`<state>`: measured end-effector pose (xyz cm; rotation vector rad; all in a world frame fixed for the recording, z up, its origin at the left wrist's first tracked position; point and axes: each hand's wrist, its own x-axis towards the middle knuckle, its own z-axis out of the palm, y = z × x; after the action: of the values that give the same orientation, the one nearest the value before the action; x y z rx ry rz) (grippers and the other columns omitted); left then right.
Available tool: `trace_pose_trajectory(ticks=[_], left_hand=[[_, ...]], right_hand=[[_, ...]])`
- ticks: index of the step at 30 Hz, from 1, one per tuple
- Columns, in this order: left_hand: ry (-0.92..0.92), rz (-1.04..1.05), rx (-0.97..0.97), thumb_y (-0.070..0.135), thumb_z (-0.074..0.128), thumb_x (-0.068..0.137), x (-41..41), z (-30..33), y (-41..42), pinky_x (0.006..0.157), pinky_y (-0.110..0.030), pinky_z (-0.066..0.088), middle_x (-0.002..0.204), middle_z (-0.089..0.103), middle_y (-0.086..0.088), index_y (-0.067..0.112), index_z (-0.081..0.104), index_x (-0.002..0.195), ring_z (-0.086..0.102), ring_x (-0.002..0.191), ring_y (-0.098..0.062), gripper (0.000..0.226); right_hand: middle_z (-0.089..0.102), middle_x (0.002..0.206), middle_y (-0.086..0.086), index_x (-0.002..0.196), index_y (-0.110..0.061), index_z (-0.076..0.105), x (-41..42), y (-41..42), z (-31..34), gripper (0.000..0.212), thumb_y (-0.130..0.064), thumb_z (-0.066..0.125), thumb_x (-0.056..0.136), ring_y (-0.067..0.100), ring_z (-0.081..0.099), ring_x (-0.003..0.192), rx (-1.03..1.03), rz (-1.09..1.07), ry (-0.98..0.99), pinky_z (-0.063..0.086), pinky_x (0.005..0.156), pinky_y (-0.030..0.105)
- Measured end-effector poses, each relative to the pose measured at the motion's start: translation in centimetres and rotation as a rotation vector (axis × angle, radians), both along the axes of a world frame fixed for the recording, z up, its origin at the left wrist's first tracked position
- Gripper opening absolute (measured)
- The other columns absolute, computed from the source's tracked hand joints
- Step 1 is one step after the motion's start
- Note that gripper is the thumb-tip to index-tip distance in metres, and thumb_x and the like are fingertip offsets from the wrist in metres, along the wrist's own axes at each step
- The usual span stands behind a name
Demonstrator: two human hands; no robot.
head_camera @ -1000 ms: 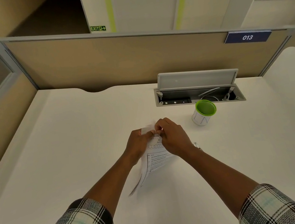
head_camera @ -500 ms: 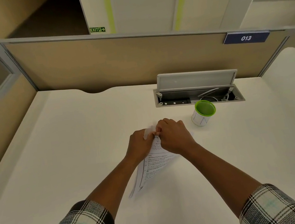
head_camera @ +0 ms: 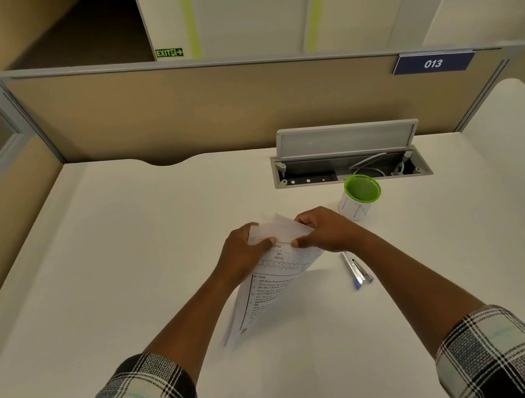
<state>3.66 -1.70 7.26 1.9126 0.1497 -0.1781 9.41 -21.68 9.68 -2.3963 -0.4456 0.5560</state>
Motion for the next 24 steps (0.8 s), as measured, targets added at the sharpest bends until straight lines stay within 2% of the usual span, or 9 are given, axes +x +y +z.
trace_pose_trajectory(ticks=[2, 3, 5, 7, 10, 13, 16, 20, 24], left_hand=[[-0.138, 0.055, 0.108, 0.027, 0.075, 0.083, -0.3, 0.0, -0.1, 0.059, -0.015, 0.052, 0.101, 0.066, 0.0, 0.023, 0.047, 0.115, 0.066, 0.079, -0.015, 0.043], [-0.207, 0.062, 0.146, 0.026, 0.076, 0.082, -0.5, 0.1, -0.1, 0.059, -0.012, 0.051, 0.101, 0.063, 0.003, 0.025, 0.043, 0.116, 0.065, 0.078, -0.012, 0.048], [-0.344, 0.008, 0.254, 0.025, 0.075, 0.082, -0.5, 0.0, 0.0, 0.072, -0.022, 0.057, 0.111, 0.061, 0.003, 0.023, 0.047, 0.121, 0.063, 0.089, -0.015, 0.048], [-0.433, -0.092, 0.401, 0.024, 0.07, 0.086, -0.7, 0.1, 0.0, 0.086, -0.033, 0.056, 0.125, 0.058, -0.003, 0.02, 0.06, 0.117, 0.06, 0.104, -0.02, 0.033], [-0.44, -0.132, 0.519, 0.026, 0.067, 0.089, -1.0, 0.3, -0.1, 0.087, -0.032, 0.053, 0.138, 0.051, -0.007, 0.021, 0.073, 0.102, 0.059, 0.111, -0.024, 0.015], [-0.438, -0.138, 0.577, 0.026, 0.066, 0.089, -1.0, 0.3, -0.3, 0.093, -0.038, 0.052, 0.142, 0.048, -0.008, 0.02, 0.074, 0.098, 0.055, 0.116, -0.025, 0.013], [-0.469, -0.123, 0.659, 0.024, 0.065, 0.089, -0.8, 0.2, -0.9, 0.093, -0.039, 0.05, 0.14, 0.05, -0.012, 0.015, 0.072, 0.1, 0.056, 0.116, -0.027, 0.016], [-0.522, -0.125, 0.86, 0.023, 0.06, 0.089, -0.7, 0.1, -1.5, 0.092, -0.041, 0.046, 0.138, 0.052, -0.015, 0.013, 0.069, 0.101, 0.054, 0.117, -0.03, 0.017], [-0.528, -0.111, 0.899, 0.02, 0.066, 0.079, -0.8, 0.1, -1.5, 0.091, -0.045, 0.047, 0.133, 0.055, -0.015, 0.015, 0.068, 0.095, 0.055, 0.114, -0.032, 0.017]], right_hand=[[0.067, 0.094, 0.002, 0.105, -0.013, 0.07, 0.0, 0.0, -0.4, 0.029, -0.029, 0.074, 0.081, 0.021, 0.063, 0.085, -0.001, -0.013, 0.007, 0.049, 0.07, 0.027], [0.067, 0.094, 0.002, 0.105, -0.013, 0.07, 0.0, 0.0, -0.6, 0.029, -0.028, 0.074, 0.081, 0.021, 0.063, 0.085, -0.003, -0.017, 0.004, 0.049, 0.07, 0.026], [0.068, 0.095, 0.003, 0.105, -0.013, 0.07, 0.0, 0.1, -0.8, 0.029, -0.028, 0.074, 0.081, 0.023, 0.063, 0.086, -0.007, -0.02, 0.001, 0.05, 0.07, 0.028], [0.069, 0.098, 0.007, 0.104, -0.011, 0.071, 0.0, 0.2, -0.9, 0.029, -0.027, 0.074, 0.081, 0.025, 0.064, 0.088, -0.016, -0.023, -0.007, 0.053, 0.077, 0.036], [0.069, 0.098, 0.008, 0.103, -0.01, 0.07, -0.1, 0.4, -0.7, 0.029, -0.027, 0.074, 0.08, 0.026, 0.063, 0.088, -0.025, -0.006, -0.03, 0.053, 0.08, 0.04], [0.068, 0.097, 0.008, 0.103, -0.011, 0.07, -0.2, 0.5, -0.5, 0.028, -0.026, 0.073, 0.08, 0.025, 0.061, 0.088, -0.027, 0.021, -0.047, 0.052, 0.079, 0.04], [0.066, 0.098, 0.005, 0.105, -0.012, 0.068, -0.3, 0.6, -0.6, 0.027, -0.025, 0.073, 0.081, 0.023, 0.06, 0.088, -0.015, 0.034, -0.036, 0.052, 0.081, 0.037], [0.067, 0.1, 0.007, 0.106, -0.012, 0.068, -0.2, 0.7, -0.7, 0.028, -0.026, 0.072, 0.082, 0.022, 0.06, 0.086, 0.009, 0.016, -0.013, 0.052, 0.079, 0.033], [0.067, 0.091, 0.004, 0.099, -0.013, 0.069, -0.3, 0.8, -0.7, 0.025, -0.033, 0.068, 0.085, 0.018, 0.06, 0.077, -0.008, 0.04, -0.008, 0.051, 0.071, 0.028]])
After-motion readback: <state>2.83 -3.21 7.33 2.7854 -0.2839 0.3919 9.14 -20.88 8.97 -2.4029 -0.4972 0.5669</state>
